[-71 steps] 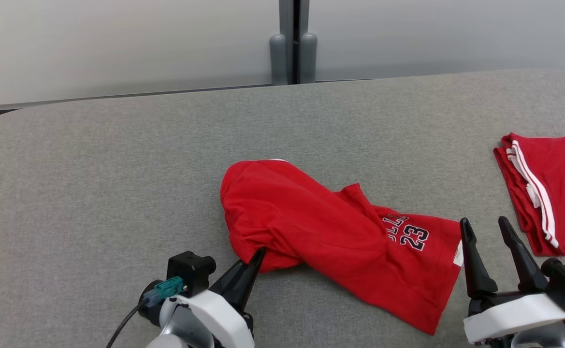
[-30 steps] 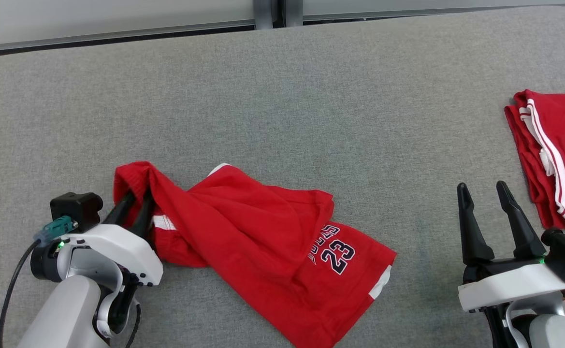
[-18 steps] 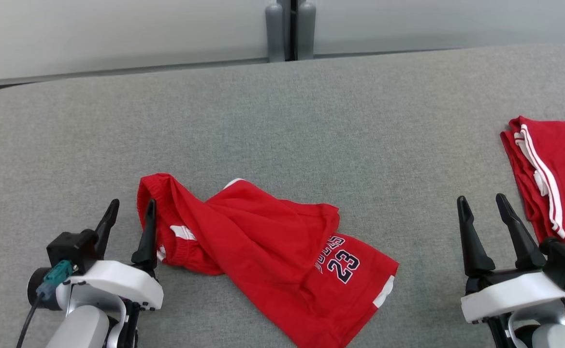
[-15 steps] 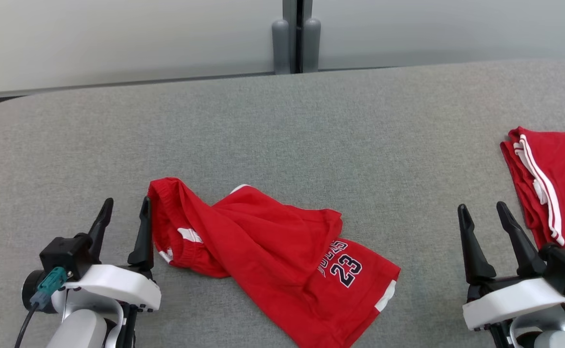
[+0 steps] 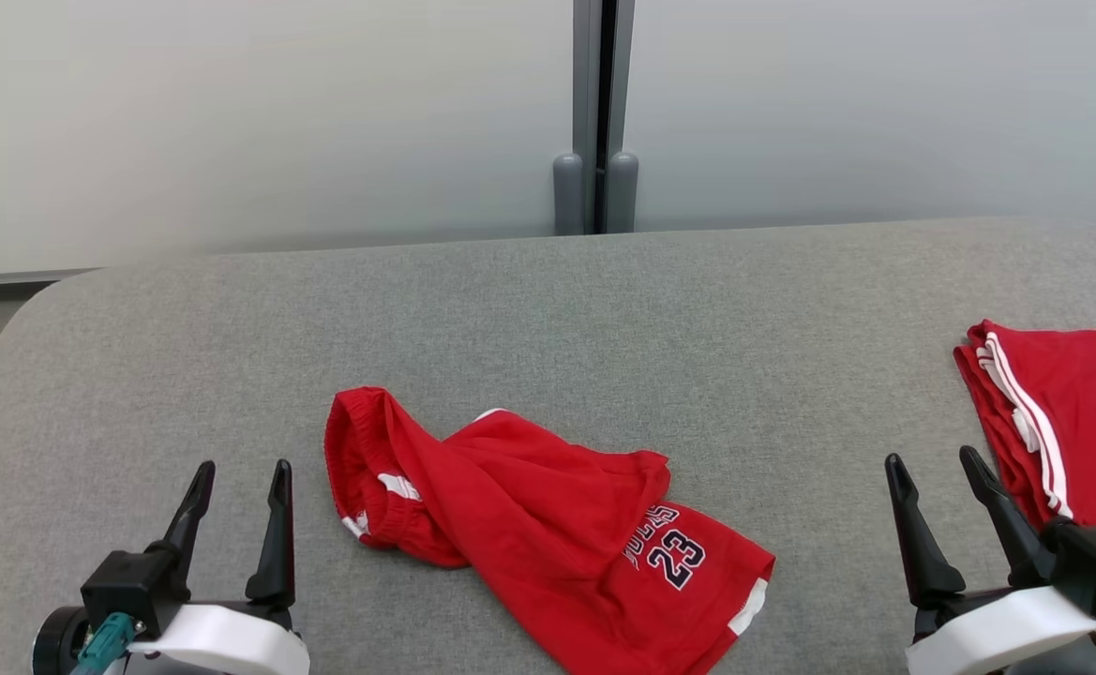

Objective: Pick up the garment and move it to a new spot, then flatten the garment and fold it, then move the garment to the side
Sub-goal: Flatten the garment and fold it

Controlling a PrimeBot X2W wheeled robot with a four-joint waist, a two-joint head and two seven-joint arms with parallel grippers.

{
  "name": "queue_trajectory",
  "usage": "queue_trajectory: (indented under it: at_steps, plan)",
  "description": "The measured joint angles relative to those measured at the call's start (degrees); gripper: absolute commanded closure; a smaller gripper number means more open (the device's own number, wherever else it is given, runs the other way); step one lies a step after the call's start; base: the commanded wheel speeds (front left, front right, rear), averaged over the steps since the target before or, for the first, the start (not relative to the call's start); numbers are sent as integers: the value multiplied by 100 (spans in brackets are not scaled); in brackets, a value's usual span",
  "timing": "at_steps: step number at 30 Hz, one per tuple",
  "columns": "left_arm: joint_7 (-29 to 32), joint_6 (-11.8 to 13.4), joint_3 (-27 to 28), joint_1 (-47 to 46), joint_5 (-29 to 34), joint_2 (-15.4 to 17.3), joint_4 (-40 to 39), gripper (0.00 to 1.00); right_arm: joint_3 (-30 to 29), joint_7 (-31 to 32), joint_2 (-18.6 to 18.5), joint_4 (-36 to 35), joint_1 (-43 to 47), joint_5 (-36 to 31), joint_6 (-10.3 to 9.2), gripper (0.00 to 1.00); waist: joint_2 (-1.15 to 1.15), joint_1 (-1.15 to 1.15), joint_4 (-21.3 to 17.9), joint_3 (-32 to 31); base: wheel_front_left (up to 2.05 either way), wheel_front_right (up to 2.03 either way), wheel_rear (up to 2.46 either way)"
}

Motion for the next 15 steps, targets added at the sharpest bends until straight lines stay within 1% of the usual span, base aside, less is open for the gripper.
queue_trajectory:
  at_steps: [15]
  plan:
    - [32, -1, -47, 41, -30, 58, -4, 0, -25, 62, 55, -118, 71, -1, 0, 0, 0, 0, -14, -36, 0, 0, 0]
